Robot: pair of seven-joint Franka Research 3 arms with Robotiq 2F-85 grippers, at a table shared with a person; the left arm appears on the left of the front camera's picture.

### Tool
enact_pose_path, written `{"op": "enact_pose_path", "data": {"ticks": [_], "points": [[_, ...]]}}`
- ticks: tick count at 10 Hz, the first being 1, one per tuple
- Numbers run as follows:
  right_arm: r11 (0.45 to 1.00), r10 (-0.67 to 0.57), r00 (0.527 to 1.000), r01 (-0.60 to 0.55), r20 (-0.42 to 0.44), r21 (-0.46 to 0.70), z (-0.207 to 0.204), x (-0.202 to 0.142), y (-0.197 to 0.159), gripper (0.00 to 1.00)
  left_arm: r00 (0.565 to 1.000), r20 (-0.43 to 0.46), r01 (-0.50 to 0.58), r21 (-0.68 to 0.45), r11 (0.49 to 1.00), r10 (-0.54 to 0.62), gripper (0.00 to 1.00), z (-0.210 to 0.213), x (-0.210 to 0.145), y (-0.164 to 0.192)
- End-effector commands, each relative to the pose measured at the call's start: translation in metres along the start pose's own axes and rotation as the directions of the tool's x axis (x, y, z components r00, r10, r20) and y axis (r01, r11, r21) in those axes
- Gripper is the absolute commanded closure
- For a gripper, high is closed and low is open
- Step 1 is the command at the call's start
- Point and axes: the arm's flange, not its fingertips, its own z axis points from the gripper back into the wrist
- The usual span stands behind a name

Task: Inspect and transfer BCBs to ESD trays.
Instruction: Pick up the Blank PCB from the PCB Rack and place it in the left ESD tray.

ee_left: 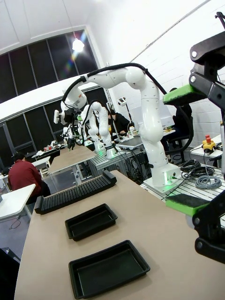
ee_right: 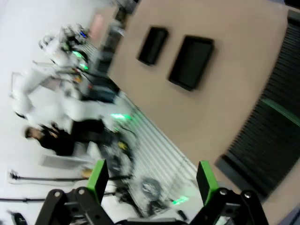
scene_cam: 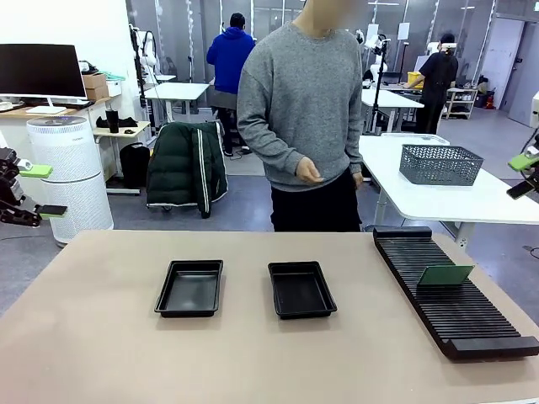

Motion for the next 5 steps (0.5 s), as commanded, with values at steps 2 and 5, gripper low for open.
{"op": "enact_pose_path", "data": {"ticks": [2,5], "points": [[0.929,0.286,0.936,-0.323,-0.205,-0.182,-0.008,0.008,-0.005,0.00,1.000,0.004,-0.001,-0.007,1.000,0.001,0.00,0.000,-0.002,0.000],[0.764,0.458,0.771,-0.596,-0.443,-0.247,-0.021,0.019,0.010,0.00,1.000,0.004,-0.001,-0.007,1.000,0.001,0.00,0.000,-0.002,0.000]]}}
